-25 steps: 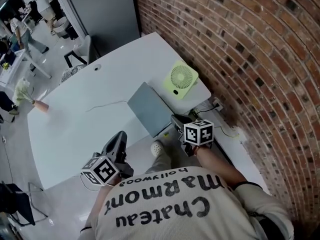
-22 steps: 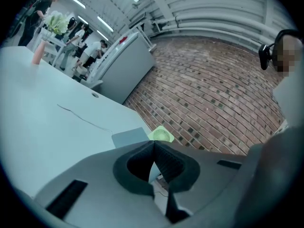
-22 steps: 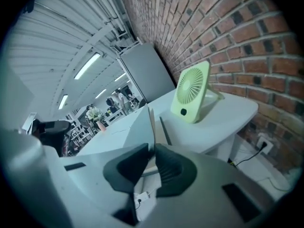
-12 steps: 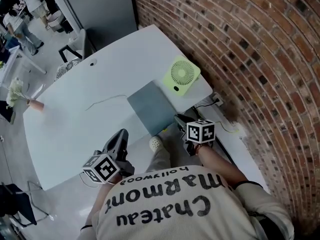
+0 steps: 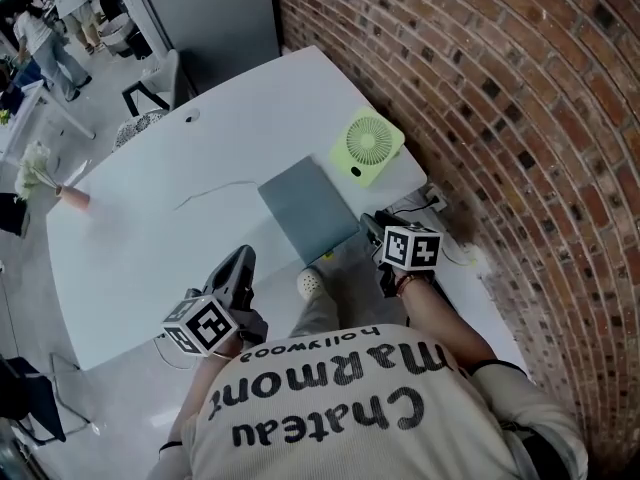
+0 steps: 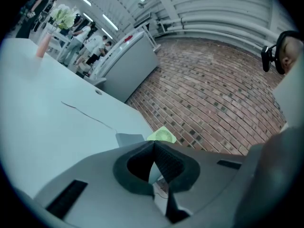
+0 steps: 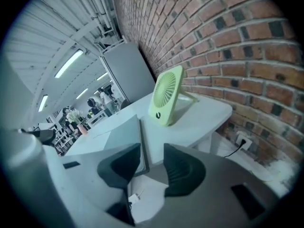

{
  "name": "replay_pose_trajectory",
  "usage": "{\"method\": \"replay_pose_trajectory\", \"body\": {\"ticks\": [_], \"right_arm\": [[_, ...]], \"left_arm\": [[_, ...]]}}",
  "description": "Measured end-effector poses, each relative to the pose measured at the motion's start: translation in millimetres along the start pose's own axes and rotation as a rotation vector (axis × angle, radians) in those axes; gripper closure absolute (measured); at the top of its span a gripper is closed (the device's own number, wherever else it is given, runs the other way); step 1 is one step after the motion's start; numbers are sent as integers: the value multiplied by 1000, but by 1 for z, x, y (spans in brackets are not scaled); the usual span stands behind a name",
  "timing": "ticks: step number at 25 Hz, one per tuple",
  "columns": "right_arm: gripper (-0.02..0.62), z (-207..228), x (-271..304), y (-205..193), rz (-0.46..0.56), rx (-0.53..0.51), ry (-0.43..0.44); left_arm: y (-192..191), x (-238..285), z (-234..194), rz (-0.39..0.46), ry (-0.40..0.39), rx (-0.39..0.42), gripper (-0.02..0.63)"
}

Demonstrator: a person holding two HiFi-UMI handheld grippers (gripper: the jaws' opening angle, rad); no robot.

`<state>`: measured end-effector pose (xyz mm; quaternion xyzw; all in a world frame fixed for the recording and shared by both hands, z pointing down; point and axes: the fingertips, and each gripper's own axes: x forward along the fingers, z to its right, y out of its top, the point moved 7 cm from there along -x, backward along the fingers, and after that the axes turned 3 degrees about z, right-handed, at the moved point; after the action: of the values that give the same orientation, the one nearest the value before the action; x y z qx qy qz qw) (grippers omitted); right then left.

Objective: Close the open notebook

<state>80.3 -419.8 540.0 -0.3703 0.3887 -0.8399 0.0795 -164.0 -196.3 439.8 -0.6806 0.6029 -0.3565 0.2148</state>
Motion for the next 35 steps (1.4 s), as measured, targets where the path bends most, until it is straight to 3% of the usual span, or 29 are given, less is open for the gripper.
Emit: {"method": "replay_pose_trajectory", "body": {"ticks": [4,7,11,14,18,23,27,35], "right_arm": [[441,-12,-14,24,69,38,40],[515,-31,-30,38,130,37,73],[535,-61,-46,55,194,-37,141],[587,-79,-61,62,237,-72,189],[592,-98,-81,65,276,-102,250],[592,-108,-106,71,369,-67,339],[592,-112,-122,76,432,-93,341],[592,-113,-127,68,421,-116,312]], "left_arm": [[3,-3,9,28,-8,2,604],[4,-5,20,40,-15,6,604],[7,-9,34,53,-16,45,604],[7,-13,43,73,-28,43,604],[4,-17,58,87,-62,50,604],[5,-22,72,103,-91,78,604],[6,-29,73,112,-85,80,604],[2,-35,70,111,-92,76,604]]}}
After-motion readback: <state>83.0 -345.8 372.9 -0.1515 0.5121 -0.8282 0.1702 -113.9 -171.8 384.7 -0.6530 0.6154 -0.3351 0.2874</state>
